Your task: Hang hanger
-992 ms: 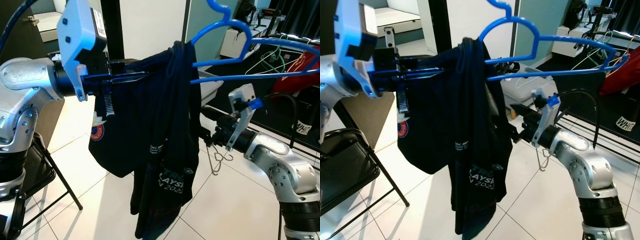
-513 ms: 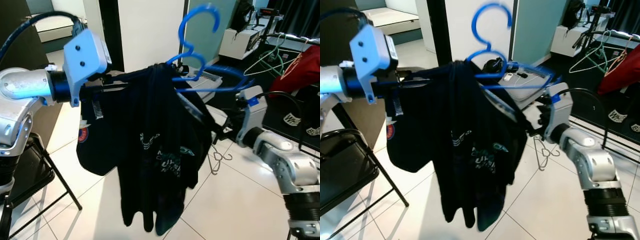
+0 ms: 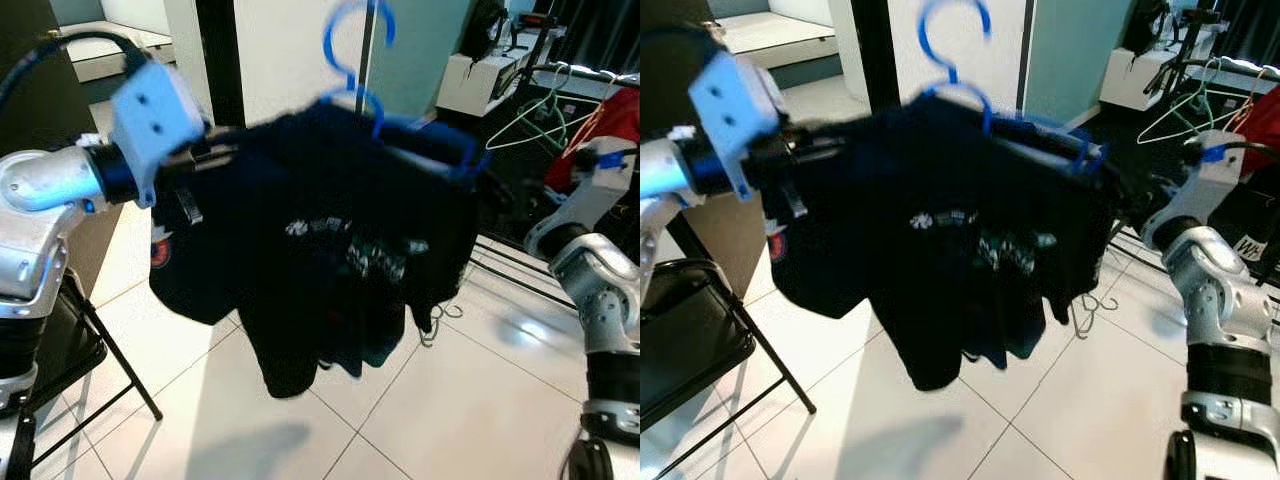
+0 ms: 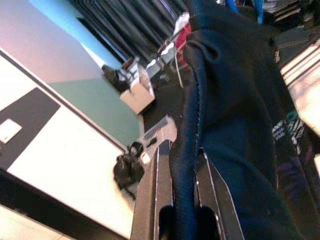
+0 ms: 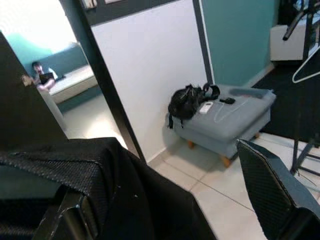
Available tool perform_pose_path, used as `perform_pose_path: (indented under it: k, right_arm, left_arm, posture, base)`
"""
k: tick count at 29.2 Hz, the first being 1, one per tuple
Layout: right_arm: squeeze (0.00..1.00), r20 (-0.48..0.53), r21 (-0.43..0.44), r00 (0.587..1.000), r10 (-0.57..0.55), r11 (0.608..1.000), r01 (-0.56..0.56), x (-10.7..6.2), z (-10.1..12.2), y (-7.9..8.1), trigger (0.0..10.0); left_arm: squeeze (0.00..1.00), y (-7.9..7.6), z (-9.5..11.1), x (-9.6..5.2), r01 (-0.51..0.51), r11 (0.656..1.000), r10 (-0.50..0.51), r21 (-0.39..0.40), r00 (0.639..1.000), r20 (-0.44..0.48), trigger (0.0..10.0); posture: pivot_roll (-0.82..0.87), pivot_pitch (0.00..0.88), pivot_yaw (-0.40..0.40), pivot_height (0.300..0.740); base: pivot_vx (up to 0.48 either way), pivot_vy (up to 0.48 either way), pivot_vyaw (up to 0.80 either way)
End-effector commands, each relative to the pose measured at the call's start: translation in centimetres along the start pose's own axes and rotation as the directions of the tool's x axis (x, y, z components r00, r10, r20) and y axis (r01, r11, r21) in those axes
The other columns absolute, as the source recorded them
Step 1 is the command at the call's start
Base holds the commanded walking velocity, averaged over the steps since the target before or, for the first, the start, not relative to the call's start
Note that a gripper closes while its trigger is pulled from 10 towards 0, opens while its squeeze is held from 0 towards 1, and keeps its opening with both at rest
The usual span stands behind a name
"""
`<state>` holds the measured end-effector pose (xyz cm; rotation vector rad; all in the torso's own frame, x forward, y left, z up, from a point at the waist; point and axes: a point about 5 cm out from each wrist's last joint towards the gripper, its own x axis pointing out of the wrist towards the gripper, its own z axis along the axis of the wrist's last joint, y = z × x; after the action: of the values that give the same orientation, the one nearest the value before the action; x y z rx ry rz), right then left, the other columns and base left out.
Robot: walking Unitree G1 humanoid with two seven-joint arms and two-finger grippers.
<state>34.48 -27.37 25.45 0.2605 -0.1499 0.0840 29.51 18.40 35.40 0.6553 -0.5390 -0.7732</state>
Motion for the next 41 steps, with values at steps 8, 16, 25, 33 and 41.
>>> perform_pose_path:
  k: [8, 16, 25, 33, 41]
  right_arm:
    - [0.0, -0.009, 0.083, 0.996, -0.088, 0.993, 0.088, -0.2, -0.5, -1.8, 10.0]
    - [0.0, -0.003, 0.103, 0.996, -0.087, 0.991, 0.087, 0.1, -0.4, -1.6, 10.0]
    - [0.0, 0.006, 0.121, 0.999, -0.048, 0.992, 0.047, 0.7, -0.3, -0.6, 10.0]
    - [0.0, 0.009, 0.13, 0.999, 0.034, 0.991, -0.035, 1.6, -0.9, 2.1, 10.0]
    - [0.0, 0.008, 0.151, 0.987, 0.163, 0.975, -0.163, 2.4, -2.3, 6.8, 10.0]
  left_arm:
    - [0.0, 0.5, 0.8, -1.0, 0.013, 0.986, -0.01, 0.168, 1.0, -0.018, 10.0]
    - [0.0, -0.6, -0.2, -0.6, 0.081, 0.958, -0.051, 0.277, 0.992, -0.113, 10.0]
    - [0.0, 0.7, -1.3, 0.3, -0.063, 0.92, 0.153, 0.388, 0.966, -0.207, 10.0]
    - [0.0, -1.3, -2.4, 2.5, -0.229, 0.93, 0.287, 0.286, 0.941, -0.181, 10.0]
    - [0.0, -6.2, -2.9, 5.1, -0.277, 0.957, 0.288, 0.087, 0.944, -0.16, 10.0]
  posture:
    - [0.0, 0.0, -0.022, 0.74]
    - [0.0, 0.0, -0.027, 0.74]
    - [0.01, 0.0, -0.029, 0.74]
    - [0.0, 0.0, -0.024, 0.74]
    - [0.0, 0.0, -0.019, 0.74]
  base:
    - [0.0, 0.0, 0.0]
    - [0.0, 0.0, 0.0]
    - [0.0, 0.0, 0.0]
    - [0.0, 0.0, 0.0]
    - [0.0, 0.0, 0.0]
